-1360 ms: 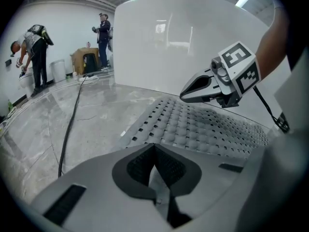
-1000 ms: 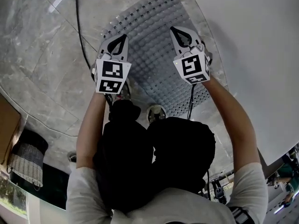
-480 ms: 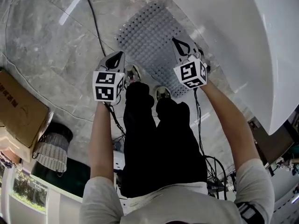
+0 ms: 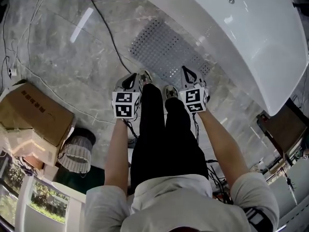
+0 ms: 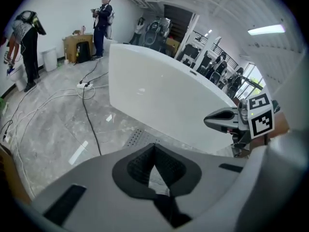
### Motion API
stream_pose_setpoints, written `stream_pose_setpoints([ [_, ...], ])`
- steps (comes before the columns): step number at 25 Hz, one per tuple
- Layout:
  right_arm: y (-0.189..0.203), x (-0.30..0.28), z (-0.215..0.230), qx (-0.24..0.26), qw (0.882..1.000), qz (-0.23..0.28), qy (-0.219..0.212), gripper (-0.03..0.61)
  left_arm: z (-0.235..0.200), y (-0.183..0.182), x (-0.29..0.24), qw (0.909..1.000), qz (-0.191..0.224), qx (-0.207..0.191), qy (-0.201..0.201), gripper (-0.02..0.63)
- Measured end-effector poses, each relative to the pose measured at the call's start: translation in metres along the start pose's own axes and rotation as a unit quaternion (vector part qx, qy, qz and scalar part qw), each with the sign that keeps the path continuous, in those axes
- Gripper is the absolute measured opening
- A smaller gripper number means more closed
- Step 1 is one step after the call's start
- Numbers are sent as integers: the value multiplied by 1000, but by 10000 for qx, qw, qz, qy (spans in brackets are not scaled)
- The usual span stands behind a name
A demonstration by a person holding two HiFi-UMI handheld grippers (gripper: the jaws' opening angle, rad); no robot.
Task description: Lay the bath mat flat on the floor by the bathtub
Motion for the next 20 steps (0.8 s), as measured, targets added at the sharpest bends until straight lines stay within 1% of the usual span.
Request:
stream_pose_setpoints([
  [3, -23, 40, 6, -545, 9981, 197, 227, 6, 23, -28, 27, 9997, 127, -104, 183, 11],
  [6, -35, 89, 17, -1102, 9921, 411, 425, 6, 57, -58, 54, 9991, 311, -144, 263, 11],
  [10, -56, 155, 15, -1346, 9855, 891, 529, 6, 100, -99, 100, 9970, 671, -265, 269, 11],
  [12, -63, 191, 12, -1444, 9814, 1123, 586, 6, 125, -108, 123, 9963, 721, -367, 278, 11],
  [16, -70, 254, 13, -1682, 9719, 1397, 872, 6, 168, -125, 166, 9948, 784, -521, 396, 11],
  [18, -73, 283, 17, -1807, 9652, 1657, 915, 6, 190, -131, 182, 9938, 807, -615, 461, 11],
  [20, -67, 314, 26, -1981, 9562, 1931, 955, 6, 216, -136, 194, 9922, 816, -807, 481, 11],
])
Point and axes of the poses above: the fingertips, and each gripper's own axes: x backward along the fingers, z to its right, y out of its underside, the point moved 2 cm from there along x, backward along the fingers, and after that the axes turned 10 degrees about -x, right-handed, at the moved point
